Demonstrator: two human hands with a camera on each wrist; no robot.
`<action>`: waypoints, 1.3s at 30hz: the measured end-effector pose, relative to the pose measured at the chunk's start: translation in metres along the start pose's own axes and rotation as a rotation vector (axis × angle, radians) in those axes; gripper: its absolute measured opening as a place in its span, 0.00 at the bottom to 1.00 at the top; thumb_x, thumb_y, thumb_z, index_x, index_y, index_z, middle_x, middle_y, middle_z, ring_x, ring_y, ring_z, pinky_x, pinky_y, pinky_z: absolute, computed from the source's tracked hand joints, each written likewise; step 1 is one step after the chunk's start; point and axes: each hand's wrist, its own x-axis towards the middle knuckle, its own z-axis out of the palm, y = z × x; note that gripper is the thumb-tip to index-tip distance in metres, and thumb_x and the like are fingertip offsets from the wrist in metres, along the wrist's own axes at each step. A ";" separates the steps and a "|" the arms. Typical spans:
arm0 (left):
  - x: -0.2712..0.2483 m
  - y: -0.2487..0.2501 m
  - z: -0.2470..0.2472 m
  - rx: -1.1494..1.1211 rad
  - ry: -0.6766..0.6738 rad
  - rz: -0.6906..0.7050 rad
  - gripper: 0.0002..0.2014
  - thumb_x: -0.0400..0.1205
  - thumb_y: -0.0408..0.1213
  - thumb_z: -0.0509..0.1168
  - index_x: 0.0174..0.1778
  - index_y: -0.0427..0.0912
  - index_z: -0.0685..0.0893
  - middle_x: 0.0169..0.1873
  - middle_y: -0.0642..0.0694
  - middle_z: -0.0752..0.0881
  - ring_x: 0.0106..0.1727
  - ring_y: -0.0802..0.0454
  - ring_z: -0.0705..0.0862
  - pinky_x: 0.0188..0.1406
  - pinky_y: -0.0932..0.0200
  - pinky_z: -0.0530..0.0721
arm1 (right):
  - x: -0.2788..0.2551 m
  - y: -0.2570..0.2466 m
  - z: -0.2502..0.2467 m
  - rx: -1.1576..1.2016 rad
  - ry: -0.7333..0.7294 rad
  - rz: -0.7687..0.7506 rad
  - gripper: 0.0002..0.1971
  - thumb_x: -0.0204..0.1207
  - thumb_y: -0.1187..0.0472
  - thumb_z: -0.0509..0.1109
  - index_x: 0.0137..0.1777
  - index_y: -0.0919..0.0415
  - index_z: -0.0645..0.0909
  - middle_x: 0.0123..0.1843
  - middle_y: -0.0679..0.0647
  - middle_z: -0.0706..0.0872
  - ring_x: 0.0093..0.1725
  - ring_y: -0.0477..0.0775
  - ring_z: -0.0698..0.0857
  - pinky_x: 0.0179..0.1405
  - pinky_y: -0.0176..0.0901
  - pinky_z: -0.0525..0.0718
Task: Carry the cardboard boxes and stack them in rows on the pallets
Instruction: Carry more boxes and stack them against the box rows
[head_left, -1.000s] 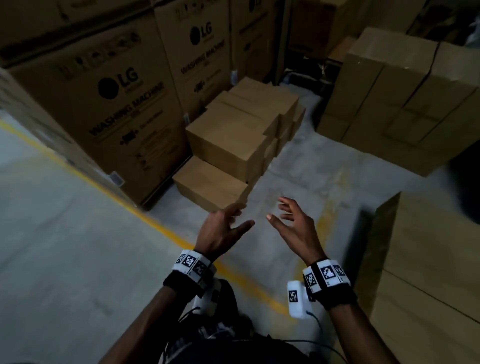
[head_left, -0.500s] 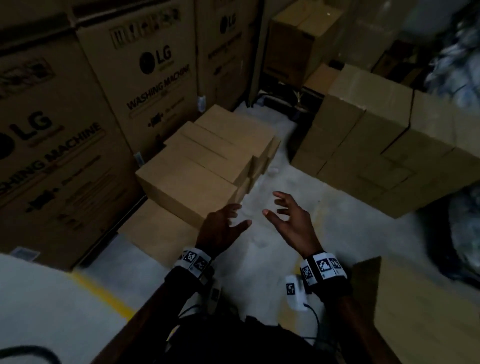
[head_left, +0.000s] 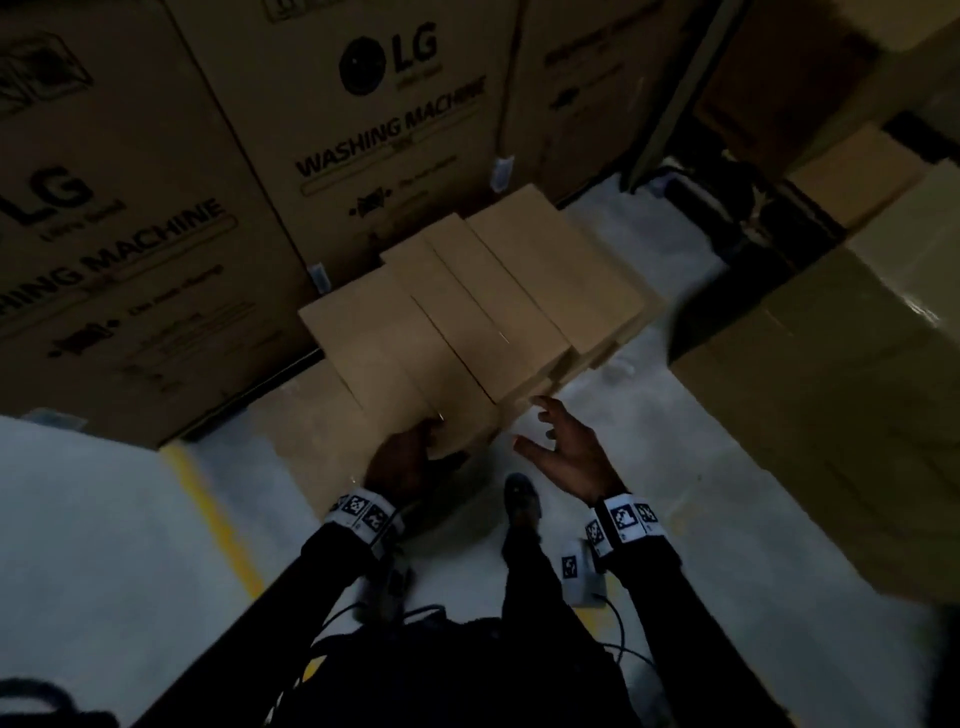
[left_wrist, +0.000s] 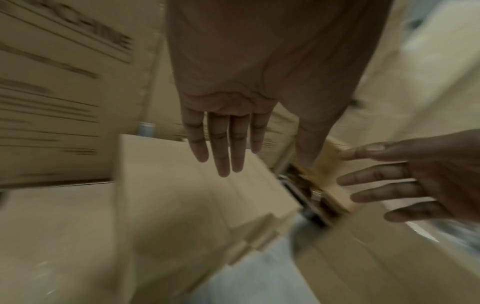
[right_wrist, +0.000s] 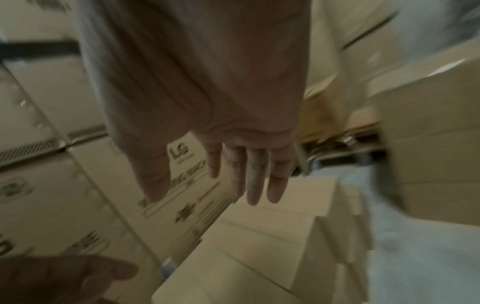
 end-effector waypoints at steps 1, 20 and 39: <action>0.009 0.003 0.004 -0.018 0.027 -0.050 0.34 0.80 0.60 0.73 0.81 0.54 0.74 0.71 0.44 0.85 0.69 0.43 0.84 0.68 0.52 0.82 | 0.020 0.002 -0.008 -0.017 -0.066 -0.013 0.31 0.79 0.48 0.78 0.81 0.44 0.71 0.73 0.51 0.81 0.71 0.56 0.80 0.72 0.54 0.80; 0.142 -0.099 0.158 -0.173 0.347 -0.649 0.46 0.79 0.59 0.74 0.89 0.49 0.60 0.78 0.36 0.77 0.73 0.31 0.79 0.70 0.37 0.81 | 0.261 0.155 0.064 -0.389 -0.493 0.011 0.43 0.87 0.49 0.68 0.92 0.51 0.44 0.91 0.54 0.57 0.87 0.58 0.63 0.80 0.47 0.63; 0.136 -0.140 0.238 -0.372 0.503 -0.598 0.47 0.72 0.74 0.70 0.86 0.74 0.56 0.48 0.55 0.79 0.62 0.43 0.84 0.67 0.45 0.83 | 0.241 0.247 0.127 -0.429 -0.552 -0.199 0.49 0.74 0.26 0.68 0.89 0.32 0.45 0.90 0.46 0.57 0.82 0.57 0.71 0.77 0.59 0.76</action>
